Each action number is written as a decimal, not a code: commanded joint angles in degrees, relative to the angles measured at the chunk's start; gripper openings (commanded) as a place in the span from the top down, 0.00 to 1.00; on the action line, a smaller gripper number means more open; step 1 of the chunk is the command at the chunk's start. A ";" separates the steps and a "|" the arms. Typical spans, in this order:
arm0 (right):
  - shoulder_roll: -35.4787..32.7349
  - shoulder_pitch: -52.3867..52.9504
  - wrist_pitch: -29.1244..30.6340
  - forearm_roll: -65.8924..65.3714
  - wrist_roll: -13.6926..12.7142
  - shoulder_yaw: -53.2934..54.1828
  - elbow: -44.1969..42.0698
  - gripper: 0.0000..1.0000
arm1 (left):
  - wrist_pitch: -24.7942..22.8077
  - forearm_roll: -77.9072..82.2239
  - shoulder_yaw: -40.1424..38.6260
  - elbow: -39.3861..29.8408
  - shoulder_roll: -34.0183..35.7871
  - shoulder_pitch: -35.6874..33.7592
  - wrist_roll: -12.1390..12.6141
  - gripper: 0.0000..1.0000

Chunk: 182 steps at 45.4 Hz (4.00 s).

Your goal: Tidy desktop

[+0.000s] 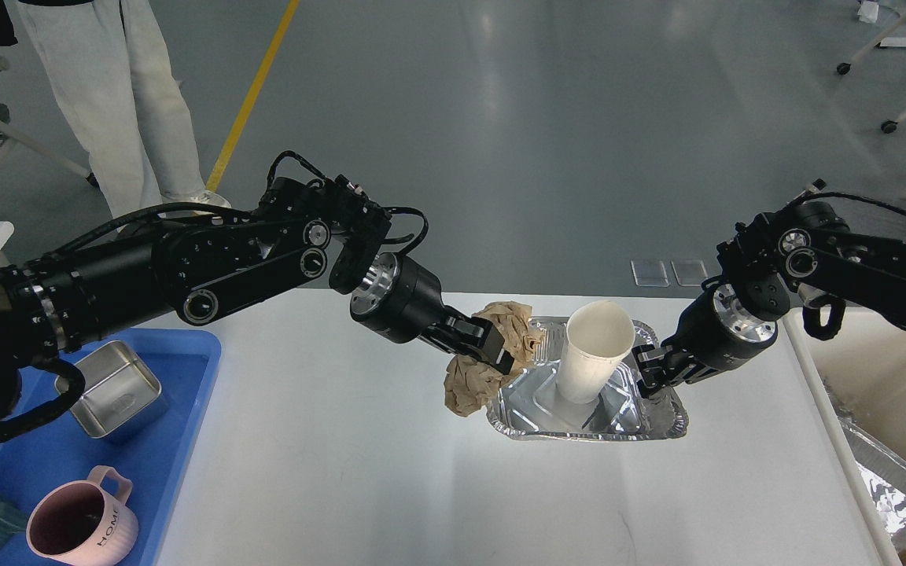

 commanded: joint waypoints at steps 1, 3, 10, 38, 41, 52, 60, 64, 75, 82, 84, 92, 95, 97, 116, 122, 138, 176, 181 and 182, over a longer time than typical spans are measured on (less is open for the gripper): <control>0.05 0.07 0.23 0.00 0.00 0.18 0.08 1.00 | 0.05 -0.09 -0.12 2.11 -1.93 -0.08 0.01 1.00; 0.05 0.16 0.23 0.00 0.00 0.18 0.17 1.00 | 0.05 -0.09 -0.12 2.82 -2.63 -0.08 0.01 1.00; 0.05 0.16 0.75 0.09 0.00 0.27 0.17 1.00 | 0.22 -0.09 0.05 5.98 -5.80 0.62 0.01 1.00; 0.05 0.16 0.93 0.09 0.09 0.27 0.17 1.00 | 2.24 -0.62 0.05 8.18 -8.97 1.33 0.01 0.58; 0.05 0.16 0.93 0.09 0.09 0.27 0.17 1.00 | 2.33 -0.62 0.14 8.18 -8.97 1.33 0.01 0.51; -0.13 -0.02 0.84 0.09 0.09 0.45 0.08 1.00 | 3.56 -0.71 -0.03 8.18 -9.05 1.33 0.01 0.23; -0.04 -0.02 0.84 0.09 0.09 0.45 0.08 1.00 | 3.65 -0.71 -0.03 8.09 -9.05 1.24 -0.08 0.16; -0.13 -0.02 0.84 0.00 0.09 0.45 0.08 1.00 | 3.56 -0.71 -0.03 8.01 -8.97 1.24 -0.08 0.12; -0.48 -0.10 0.84 0.09 0.09 0.80 0.08 1.00 | 2.51 -0.79 -0.30 7.39 -8.61 0.98 -0.25 0.04; -0.66 -0.28 0.84 0.09 0.09 1.24 0.08 1.00 | 2.42 -0.79 -0.21 6.95 -8.18 0.71 -0.25 0.04; -0.74 -0.46 0.84 0.09 0.09 1.59 0.08 1.00 | 1.81 -0.79 -0.38 6.95 -8.00 0.54 -0.43 0.04; -0.92 -0.90 0.84 0.00 0.09 2.03 -0.79 1.00 | -2.32 -1.50 -3.28 6.34 -5.98 0.27 -0.34 0.04; -0.92 -0.98 0.75 0.00 0.09 2.55 -1.32 1.00 | -3.29 -2.02 -4.77 5.98 -4.31 0.10 -0.52 0.04; -0.83 -1.25 0.75 0.00 0.09 3.08 -2.28 1.00 | -3.56 -2.99 -6.18 5.81 -3.00 -0.25 -0.43 0.04; -0.13 -2.92 0.05 0.18 0.09 10.90 -18.80 1.00 | 0.39 -10.11 -13.22 6.60 8.96 1.15 -0.08 0.04; 0.05 -3.62 -0.12 0.18 0.17 12.92 -24.95 1.00 | 3.64 -13.09 -13.92 6.60 13.00 2.47 -0.17 0.04; -1.88 -10.91 -0.65 0.09 0.17 24.08 -38.14 1.00 | 16.12 -23.55 -21.56 6.69 22.06 10.90 -0.34 0.04; -7.51 -31.04 -9.96 6.94 0.35 39.12 -57.57 1.00 | 42.59 -38.50 -54.52 10.90 14.68 32.79 -3.77 0.04; -7.51 -33.94 -13.48 9.14 0.09 39.03 -57.92 1.00 | 42.85 -38.85 -56.19 10.99 13.89 33.14 -3.86 0.04; -7.51 -34.46 -14.09 9.40 0.09 39.03 -58.01 1.00 | 43.20 -39.03 -56.37 10.99 13.89 33.15 -3.86 0.04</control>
